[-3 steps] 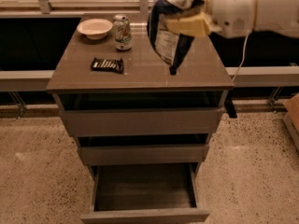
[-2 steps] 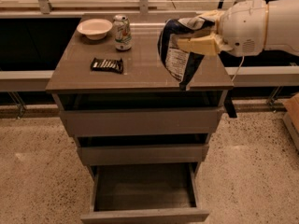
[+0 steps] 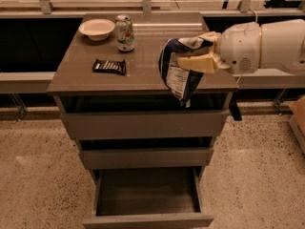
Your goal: Place blue chip bag into bottom drawer
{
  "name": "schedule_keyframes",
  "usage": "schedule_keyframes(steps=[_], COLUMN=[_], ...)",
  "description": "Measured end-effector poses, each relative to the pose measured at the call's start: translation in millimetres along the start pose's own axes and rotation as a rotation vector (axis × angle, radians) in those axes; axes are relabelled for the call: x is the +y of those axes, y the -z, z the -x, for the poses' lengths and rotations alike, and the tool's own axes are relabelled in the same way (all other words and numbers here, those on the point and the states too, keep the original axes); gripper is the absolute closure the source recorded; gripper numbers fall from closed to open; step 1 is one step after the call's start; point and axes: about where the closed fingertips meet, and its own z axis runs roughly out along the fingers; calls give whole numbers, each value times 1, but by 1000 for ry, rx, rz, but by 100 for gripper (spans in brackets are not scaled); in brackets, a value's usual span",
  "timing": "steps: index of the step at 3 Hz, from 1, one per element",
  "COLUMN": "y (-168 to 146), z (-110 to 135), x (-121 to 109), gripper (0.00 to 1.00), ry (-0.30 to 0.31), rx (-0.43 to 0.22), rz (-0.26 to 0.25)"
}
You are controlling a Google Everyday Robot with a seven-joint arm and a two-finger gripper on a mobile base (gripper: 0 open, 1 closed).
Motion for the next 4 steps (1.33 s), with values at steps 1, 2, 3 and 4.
schedule_keyframes(steps=[1, 2, 3, 4], y=[-14, -24, -38, -47], z=[-60, -154, -245, -315], x=[15, 46, 80, 100], gripper=[100, 100, 100, 100], ry=[-125, -267, -389, -476], rx=[-91, -186, -221, -232], rz=[-18, -83, -105, -85])
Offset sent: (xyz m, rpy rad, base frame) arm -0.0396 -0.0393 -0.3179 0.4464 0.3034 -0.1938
